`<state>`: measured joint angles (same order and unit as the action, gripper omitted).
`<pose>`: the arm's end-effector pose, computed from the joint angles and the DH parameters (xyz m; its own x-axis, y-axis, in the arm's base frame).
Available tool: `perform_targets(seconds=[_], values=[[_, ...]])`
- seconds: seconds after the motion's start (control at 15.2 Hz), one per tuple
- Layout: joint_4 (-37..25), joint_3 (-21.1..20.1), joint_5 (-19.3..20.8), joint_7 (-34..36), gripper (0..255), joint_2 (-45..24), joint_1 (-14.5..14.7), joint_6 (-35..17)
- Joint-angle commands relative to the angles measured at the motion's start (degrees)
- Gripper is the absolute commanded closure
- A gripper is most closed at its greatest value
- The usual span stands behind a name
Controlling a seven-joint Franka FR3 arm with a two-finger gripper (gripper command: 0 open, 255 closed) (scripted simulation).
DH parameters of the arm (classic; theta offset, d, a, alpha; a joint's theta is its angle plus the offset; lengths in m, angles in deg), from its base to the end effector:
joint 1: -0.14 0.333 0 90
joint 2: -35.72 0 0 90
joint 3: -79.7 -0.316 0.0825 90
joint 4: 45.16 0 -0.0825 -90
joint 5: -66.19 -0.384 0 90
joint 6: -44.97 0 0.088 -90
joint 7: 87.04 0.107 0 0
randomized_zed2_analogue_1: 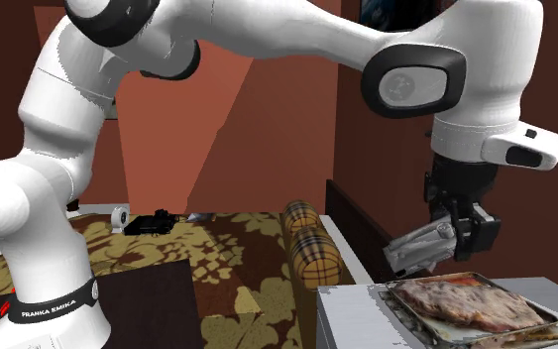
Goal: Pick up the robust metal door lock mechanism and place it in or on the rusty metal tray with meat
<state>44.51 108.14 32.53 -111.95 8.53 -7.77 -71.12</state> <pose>0.5974 -0.3396 0.4026 0.9034 -0.4006 0.1530 -0.3507 -0.8954 -0.2742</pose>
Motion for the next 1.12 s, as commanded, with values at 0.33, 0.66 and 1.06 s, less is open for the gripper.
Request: perform_targets(seconds=[0.33,0.66,1.06], values=[[-35.5,-3.7,-3.0,8.2,255,-21.1,-7.6,12.3],[-32.0,-3.9,-3.4,6.8,255,-21.4,-6.9,9.0],[-29.0,-4.3,-4.2,5.3,255,-22.3,-6.5,5.5]])
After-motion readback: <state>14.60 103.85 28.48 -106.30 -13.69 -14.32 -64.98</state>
